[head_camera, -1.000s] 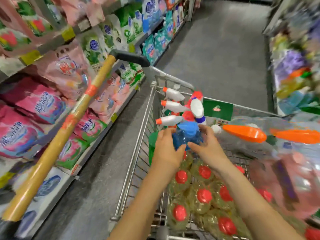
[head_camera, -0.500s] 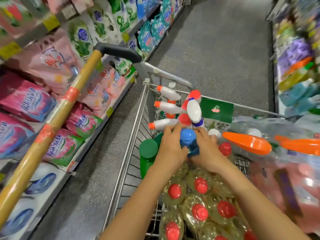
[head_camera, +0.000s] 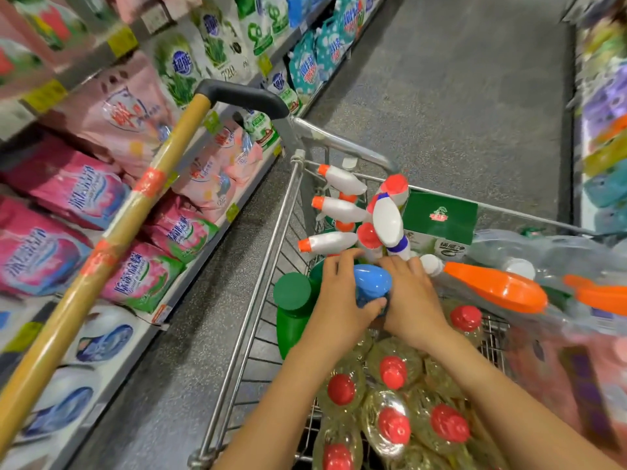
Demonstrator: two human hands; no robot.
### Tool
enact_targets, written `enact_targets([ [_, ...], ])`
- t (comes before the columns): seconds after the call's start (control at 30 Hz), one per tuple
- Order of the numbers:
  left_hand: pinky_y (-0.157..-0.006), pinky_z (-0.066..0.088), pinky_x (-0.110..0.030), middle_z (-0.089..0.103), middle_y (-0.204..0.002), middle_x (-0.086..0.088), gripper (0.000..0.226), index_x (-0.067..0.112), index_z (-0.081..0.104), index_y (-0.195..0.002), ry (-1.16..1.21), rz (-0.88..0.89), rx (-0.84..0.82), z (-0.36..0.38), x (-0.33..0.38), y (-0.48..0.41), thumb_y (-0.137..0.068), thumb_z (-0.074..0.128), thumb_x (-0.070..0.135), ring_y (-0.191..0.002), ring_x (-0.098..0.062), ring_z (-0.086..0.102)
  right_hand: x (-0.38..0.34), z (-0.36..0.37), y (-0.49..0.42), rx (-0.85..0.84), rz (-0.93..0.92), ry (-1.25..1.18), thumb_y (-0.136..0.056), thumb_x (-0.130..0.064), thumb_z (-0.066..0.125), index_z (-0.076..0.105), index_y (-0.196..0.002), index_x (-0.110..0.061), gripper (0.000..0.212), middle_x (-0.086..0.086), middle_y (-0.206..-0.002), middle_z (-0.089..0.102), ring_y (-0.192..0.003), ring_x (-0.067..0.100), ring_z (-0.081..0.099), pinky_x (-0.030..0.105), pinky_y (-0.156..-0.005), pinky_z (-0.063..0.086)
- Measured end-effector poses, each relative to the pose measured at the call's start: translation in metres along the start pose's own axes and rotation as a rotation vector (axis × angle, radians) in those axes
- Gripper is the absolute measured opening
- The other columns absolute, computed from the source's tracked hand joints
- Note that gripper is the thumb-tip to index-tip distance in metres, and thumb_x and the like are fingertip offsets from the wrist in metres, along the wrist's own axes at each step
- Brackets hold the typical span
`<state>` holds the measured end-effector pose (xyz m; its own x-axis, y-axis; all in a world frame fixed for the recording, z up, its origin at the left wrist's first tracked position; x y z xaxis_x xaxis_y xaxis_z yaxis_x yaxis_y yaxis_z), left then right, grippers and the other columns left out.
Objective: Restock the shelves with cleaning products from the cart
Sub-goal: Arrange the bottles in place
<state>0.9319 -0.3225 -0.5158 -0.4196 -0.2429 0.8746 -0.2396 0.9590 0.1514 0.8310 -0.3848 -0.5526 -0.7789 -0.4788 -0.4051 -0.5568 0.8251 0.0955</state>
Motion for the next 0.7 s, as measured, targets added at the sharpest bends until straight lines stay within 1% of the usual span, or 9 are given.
enact_targets([
  [0.1, -0.078, 0.030, 0.009, 0.032, -0.125, 0.006, 0.072, 0.030, 0.034, -0.130, 0.085, -0.003, 0.000, -0.008, -0.002, 0.003, -0.075, 0.078, 0.011, -0.104, 0.003, 0.040, -0.006, -0.009, 0.005, 0.005, 0.035, -0.068, -0.061, -0.022, 0.081, 0.052, -0.118, -0.019, 0.064, -0.002, -0.110, 0.050, -0.103, 0.020, 0.041, 0.031, -0.071, 0.032],
  [0.2, -0.089, 0.032, 0.003, 0.034, -0.128, 0.005, 0.075, 0.030, 0.035, -0.132, 0.134, 0.053, 0.046, -0.022, 0.007, 0.008, -0.073, 0.077, 0.009, -0.109, 0.015, 0.042, -0.019, -0.030, 0.010, 0.072, 0.033, -0.264, -0.059, -0.016, 0.082, 0.053, -0.119, -0.019, 0.067, -0.009, -0.105, 0.046, -0.103, 0.018, 0.050, 0.029, -0.072, 0.035],
  [0.27, -0.099, 0.036, -0.008, 0.036, -0.132, 0.005, 0.076, 0.031, 0.035, -0.134, 0.190, 0.113, 0.048, -0.032, 0.015, 0.014, -0.071, 0.074, 0.013, -0.120, 0.008, 0.042, -0.028, -0.049, 0.015, 0.125, 0.013, -0.338, -0.057, -0.015, 0.083, 0.053, -0.122, -0.019, 0.072, -0.010, -0.108, 0.048, -0.102, 0.016, 0.052, 0.027, -0.074, 0.038],
  [0.37, -0.106, 0.039, -0.024, 0.037, -0.142, 0.007, 0.081, 0.035, 0.035, -0.137, 0.356, 0.172, 0.027, -0.047, 0.021, 0.024, -0.070, 0.077, 0.019, -0.131, -0.002, 0.041, -0.044, -0.079, 0.025, 0.170, -0.041, -0.314, -0.053, -0.023, 0.087, 0.054, -0.121, -0.022, 0.076, -0.011, -0.107, 0.051, -0.098, 0.010, 0.052, 0.025, -0.075, 0.044],
  [0.47, -0.108, 0.039, -0.032, 0.039, -0.146, 0.011, 0.093, 0.031, 0.031, -0.141, 0.455, 0.185, -0.030, -0.054, 0.024, 0.029, -0.066, 0.085, 0.025, -0.134, -0.009, 0.042, -0.064, -0.116, 0.033, 0.249, -0.111, -0.360, -0.049, -0.033, 0.091, 0.054, -0.110, -0.028, 0.072, -0.020, -0.096, 0.047, -0.085, -0.004, 0.046, 0.006, -0.073, 0.037],
  [0.53, -0.099, 0.044, -0.022, 0.052, -0.136, 0.015, 0.092, 0.032, 0.035, -0.137, 0.502, 0.167, -0.072, -0.053, 0.028, 0.026, -0.060, 0.085, 0.024, -0.126, -0.006, 0.050, -0.076, -0.142, 0.037, 0.301, -0.162, -0.441, -0.045, -0.038, 0.092, 0.057, -0.109, -0.031, 0.074, -0.022, -0.095, 0.051, -0.084, -0.008, 0.049, 0.002, -0.075, 0.036],
  [0.6, -0.084, 0.048, -0.014, 0.066, -0.114, 0.021, 0.088, 0.027, 0.042, -0.130, 0.541, 0.143, -0.096, -0.052, 0.035, 0.022, -0.053, 0.084, 0.020, -0.107, 0.003, 0.061, -0.085, -0.165, 0.040, 0.337, -0.192, -0.530, -0.040, -0.042, 0.091, 0.060, -0.107, -0.034, 0.074, -0.021, -0.095, 0.057, -0.088, -0.010, 0.054, 0.003, -0.075, 0.038],
  [0.63, -0.079, 0.050, -0.013, 0.070, -0.103, 0.019, 0.092, 0.016, 0.043, -0.131, 0.561, 0.139, -0.099, -0.052, 0.042, 0.021, -0.049, 0.085, 0.019, -0.098, 0.003, 0.064, -0.087, -0.175, 0.040, 0.343, -0.201, -0.589, -0.038, -0.042, 0.091, 0.062, -0.106, -0.033, 0.075, -0.020, -0.097, 0.061, -0.089, -0.008, 0.057, 0.005, -0.076, 0.040],
  [0.7, -0.079, 0.052, -0.019, 0.072, -0.097, 0.010, 0.103, -0.008, 0.040, -0.131, 0.637, 0.183, -0.065, -0.054, 0.058, 0.019, -0.047, 0.091, 0.024, -0.093, -0.003, 0.067, -0.092, -0.189, 0.041, 0.343, -0.233, -0.741, -0.034, -0.034, 0.096, 0.066, -0.109, -0.030, 0.081, -0.016, -0.101, 0.068, -0.091, -0.006, 0.062, 0.008, -0.078, 0.046],
])
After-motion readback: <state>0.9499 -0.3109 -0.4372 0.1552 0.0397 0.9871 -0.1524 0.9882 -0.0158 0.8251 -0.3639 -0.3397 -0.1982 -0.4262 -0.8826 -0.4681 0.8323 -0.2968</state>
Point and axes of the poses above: each hand's wrist, its own y-axis away from the middle knuckle, its own z-axis out of the palm, x = y × z, the point moved 6 cm from there along -y, towards the middle knuckle
